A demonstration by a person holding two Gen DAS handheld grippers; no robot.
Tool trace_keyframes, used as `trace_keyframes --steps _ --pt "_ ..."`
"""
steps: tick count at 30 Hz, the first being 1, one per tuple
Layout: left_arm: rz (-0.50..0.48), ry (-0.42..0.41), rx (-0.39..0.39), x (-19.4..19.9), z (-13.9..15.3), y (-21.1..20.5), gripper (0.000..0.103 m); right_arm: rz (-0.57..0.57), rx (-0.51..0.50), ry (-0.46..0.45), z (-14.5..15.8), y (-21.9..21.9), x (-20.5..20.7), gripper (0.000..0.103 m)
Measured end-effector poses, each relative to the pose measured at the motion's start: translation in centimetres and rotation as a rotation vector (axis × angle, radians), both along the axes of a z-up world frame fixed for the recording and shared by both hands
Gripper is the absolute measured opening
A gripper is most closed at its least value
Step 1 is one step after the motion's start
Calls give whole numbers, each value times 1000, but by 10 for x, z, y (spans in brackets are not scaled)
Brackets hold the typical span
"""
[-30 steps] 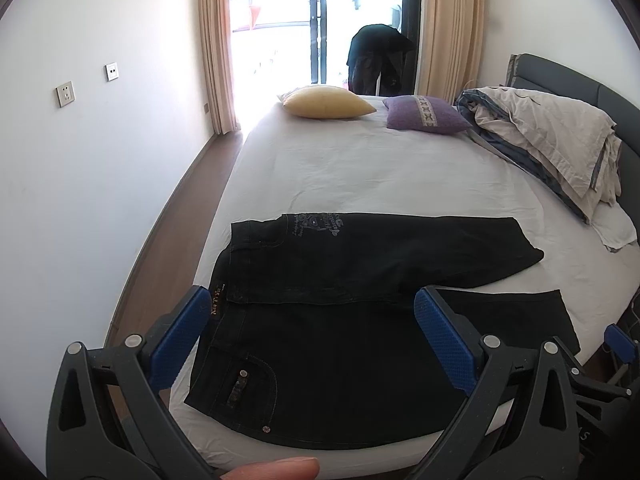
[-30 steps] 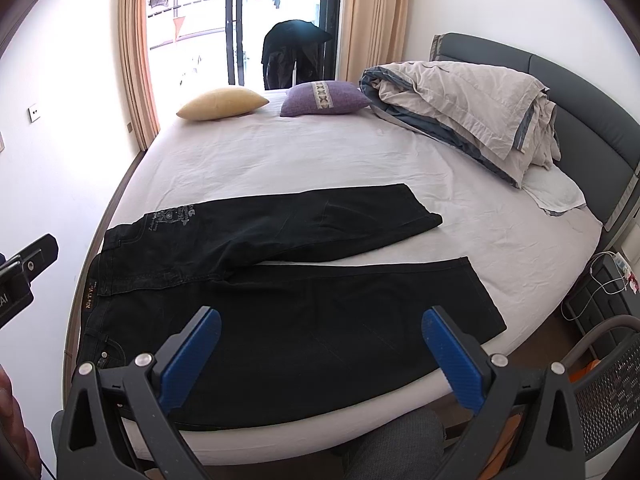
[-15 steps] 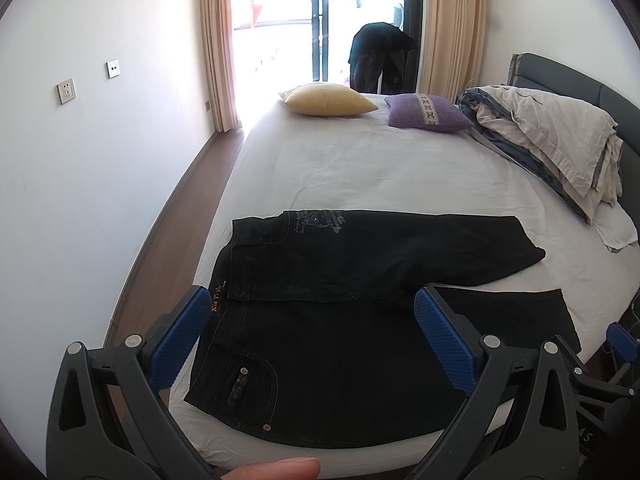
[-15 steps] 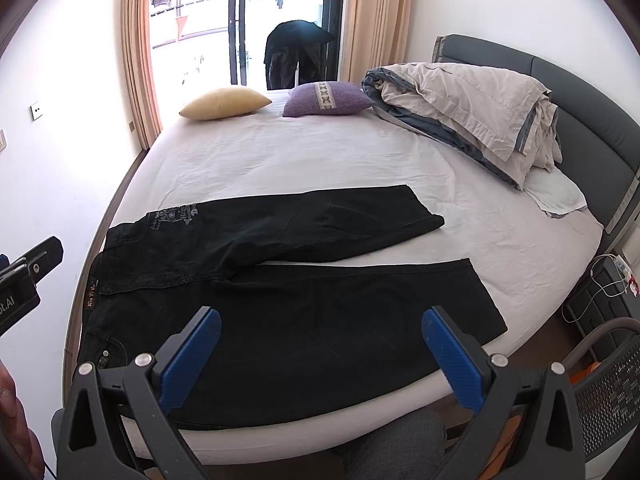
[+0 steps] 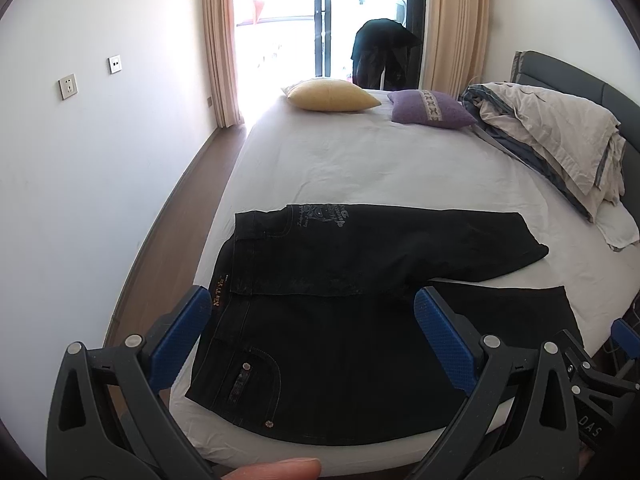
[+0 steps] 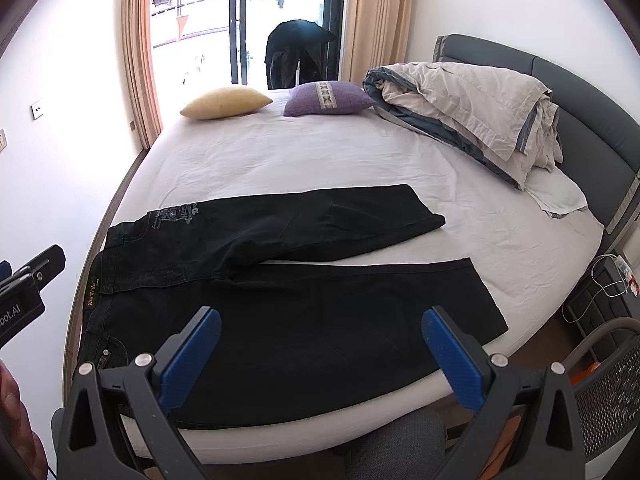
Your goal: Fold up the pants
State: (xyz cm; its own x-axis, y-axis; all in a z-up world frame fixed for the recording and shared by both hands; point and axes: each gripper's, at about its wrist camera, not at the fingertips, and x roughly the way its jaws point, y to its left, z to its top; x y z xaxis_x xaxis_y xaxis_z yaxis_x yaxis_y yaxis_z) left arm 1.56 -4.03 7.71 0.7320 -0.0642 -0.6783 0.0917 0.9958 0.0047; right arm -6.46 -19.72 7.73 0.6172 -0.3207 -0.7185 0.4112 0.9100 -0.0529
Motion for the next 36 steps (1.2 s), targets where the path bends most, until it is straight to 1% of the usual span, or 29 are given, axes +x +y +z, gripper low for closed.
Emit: trace_keyframes --steps 7,14,16,19,21,23,27,31,32,36 --pt "7 9 1 5 -5 0 103 2 1 1 1 -1 0 103" --pt "21 30 6 16 -15 2 103 15 -9 15 -7 6 9 103" --pt "27 37 7 20 -19 4 103 16 -12 43 -8 4 10 103" --pt "34 49 10 27 -25 6 103 21 4 48 -10 4 14 103" --pt "38 55 11 32 -31 8 103 23 -9 68 -11 3 17 103" --pt "41 61 13 35 -35 9 103 27 -11 70 -13 3 20 103" --pt "47 74 21 44 -45 11 103 36 -5 44 -16 2 24 103" --pt "56 87 23 56 -54 13 103 48 -19 47 -19 4 30 103" --pt "58 89 24 58 -55 13 103 54 -41 45 -20 5 32 103" --pt "65 99 29 66 -63 15 103 69 -40 40 -21 6 37 103"
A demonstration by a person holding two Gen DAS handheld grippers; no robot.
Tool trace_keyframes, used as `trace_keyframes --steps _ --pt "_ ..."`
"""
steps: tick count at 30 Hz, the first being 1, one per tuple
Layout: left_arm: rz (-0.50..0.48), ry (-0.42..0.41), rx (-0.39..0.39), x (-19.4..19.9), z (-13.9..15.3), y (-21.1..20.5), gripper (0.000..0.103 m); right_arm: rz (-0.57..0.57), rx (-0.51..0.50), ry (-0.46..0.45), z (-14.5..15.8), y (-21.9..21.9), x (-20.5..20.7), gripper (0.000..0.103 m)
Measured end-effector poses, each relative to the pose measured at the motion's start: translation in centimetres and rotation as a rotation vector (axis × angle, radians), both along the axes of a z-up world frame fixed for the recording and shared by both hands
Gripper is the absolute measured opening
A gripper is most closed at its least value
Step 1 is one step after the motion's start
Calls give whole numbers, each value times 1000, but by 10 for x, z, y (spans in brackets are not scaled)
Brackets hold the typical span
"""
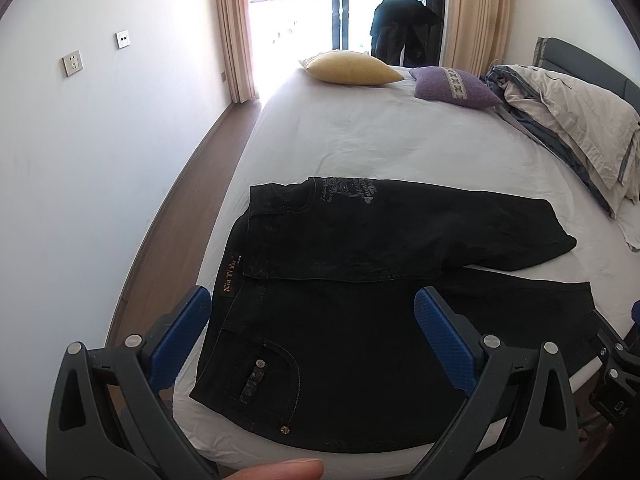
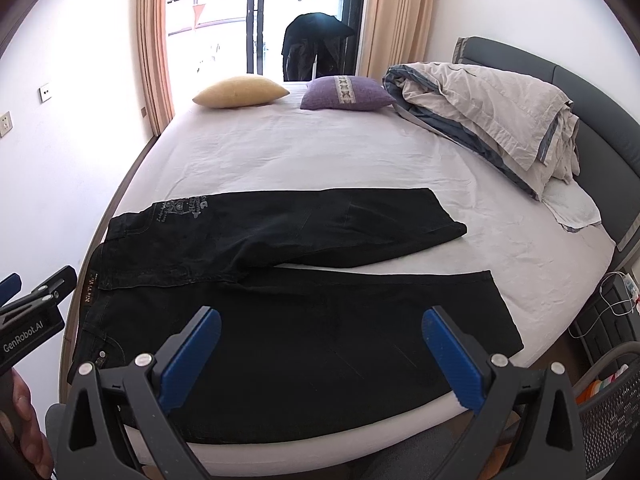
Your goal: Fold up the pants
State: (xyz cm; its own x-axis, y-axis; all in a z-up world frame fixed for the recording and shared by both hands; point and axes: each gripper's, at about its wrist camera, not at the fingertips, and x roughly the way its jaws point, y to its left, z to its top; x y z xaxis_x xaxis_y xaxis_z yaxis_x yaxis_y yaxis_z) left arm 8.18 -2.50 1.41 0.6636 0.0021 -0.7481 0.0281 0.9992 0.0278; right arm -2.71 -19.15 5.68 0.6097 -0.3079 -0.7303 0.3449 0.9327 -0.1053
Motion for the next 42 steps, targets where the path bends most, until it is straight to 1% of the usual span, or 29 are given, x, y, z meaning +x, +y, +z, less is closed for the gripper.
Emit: trace_keyframes --steps 2,3,5,9,14,18,20,22,26,28,30,33,35,36,37,38,40,41,42 --pt "3 7 3 4 -4 0 103 10 -9 -5 0 1 3 103" --pt "5 9 5 6 -6 0 103 17 7 -11 0 1 5 103" --pt "7 15 8 11 -10 1 103 36 5 -26 1 2 7 103" --pt "10 21 16 17 -16 2 103 94 -2 -86 5 4 16 103" --pt "24 28 41 38 -25 5 103 168 -12 -144 10 8 32 103" --pt "42 35 65 58 -32 9 103 224 -27 -176 7 10 50 103" --pt "48 39 83 70 -37 10 103 240 -12 -170 3 6 63 103" --pt "53 40 109 83 -42 11 103 250 24 -170 -1 0 75 103" --pt "31 21 160 112 -54 12 103 316 74 -197 -9 -12 100 103" --pt "-24 3 164 131 -62 14 103 383 71 -201 -14 -18 115 103" --pt "-121 -8 138 152 -72 16 103 448 58 -204 -19 -24 129 103" --pt "-284 32 83 195 -93 18 103 558 49 -197 -28 -36 153 103" --pt "-373 80 69 228 -110 17 103 622 58 -171 -37 -45 173 103" --pt "-424 120 82 244 -120 14 103 644 64 -149 -43 -50 183 103" --pt "-473 183 96 262 -130 10 103 668 76 -126 -50 -55 193 103" --pt "-503 226 113 279 -140 8 103 691 85 -101 -56 -58 203 103" --pt "-510 249 167 303 -151 5 103 735 92 -47 -69 -63 222 103" --pt "-519 253 184 317 -154 3 103 761 99 -23 -75 -65 230 102" --pt "-533 253 185 331 -156 3 103 783 101 -2 -82 -67 238 101"
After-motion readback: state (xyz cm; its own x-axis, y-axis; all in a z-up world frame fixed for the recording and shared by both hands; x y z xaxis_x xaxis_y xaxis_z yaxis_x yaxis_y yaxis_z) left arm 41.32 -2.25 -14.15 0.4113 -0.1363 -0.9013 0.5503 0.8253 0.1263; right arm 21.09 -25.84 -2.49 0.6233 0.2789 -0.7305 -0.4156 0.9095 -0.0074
